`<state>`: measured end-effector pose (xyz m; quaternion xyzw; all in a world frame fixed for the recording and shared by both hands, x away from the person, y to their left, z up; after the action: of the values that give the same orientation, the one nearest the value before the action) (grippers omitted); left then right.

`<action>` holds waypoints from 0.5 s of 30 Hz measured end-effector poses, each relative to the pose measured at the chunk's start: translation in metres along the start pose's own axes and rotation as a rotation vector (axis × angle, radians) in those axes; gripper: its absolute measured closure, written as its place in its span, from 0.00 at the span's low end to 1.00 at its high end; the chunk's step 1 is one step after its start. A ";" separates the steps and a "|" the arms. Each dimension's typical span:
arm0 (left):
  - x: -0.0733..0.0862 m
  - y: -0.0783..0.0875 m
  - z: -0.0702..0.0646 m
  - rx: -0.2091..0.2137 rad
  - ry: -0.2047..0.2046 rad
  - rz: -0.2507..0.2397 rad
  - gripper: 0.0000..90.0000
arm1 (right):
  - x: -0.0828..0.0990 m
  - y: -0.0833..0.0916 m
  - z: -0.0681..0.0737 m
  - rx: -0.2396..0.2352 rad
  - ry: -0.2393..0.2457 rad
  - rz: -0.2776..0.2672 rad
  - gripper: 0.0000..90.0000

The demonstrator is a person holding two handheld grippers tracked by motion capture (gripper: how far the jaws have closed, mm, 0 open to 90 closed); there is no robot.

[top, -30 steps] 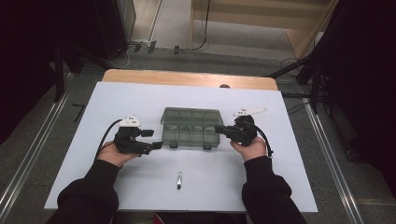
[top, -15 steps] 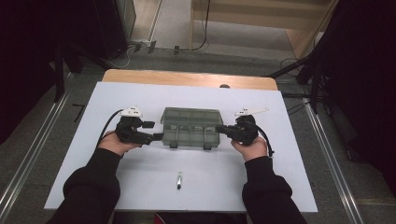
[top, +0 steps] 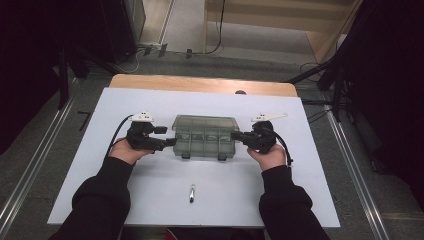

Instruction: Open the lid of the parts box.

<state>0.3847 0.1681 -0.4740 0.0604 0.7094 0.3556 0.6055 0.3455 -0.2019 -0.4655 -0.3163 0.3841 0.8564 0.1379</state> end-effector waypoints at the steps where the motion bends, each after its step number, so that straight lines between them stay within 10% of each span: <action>1: -0.001 0.000 0.001 -0.002 0.000 0.005 0.34 | -0.001 0.000 0.000 -0.001 0.000 0.000 1.00; 15: -0.011 -0.007 0.012 -0.018 -0.015 -0.007 0.37 | -0.010 0.001 0.001 0.001 0.004 -0.015 1.00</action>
<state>0.4011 0.1625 -0.4690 0.0551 0.7019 0.3595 0.6124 0.3522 -0.2015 -0.4584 -0.3207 0.3824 0.8545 0.1436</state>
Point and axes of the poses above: each handheld gripper's, and its own axes: y roughly backward along the jaws, x roughly out of its underside, z roughly to its left, the point moved 1 cm from there along -y, roughly forward along the jaws, and after that the axes turned 15 degrees about -y, right-handed, at the moved point
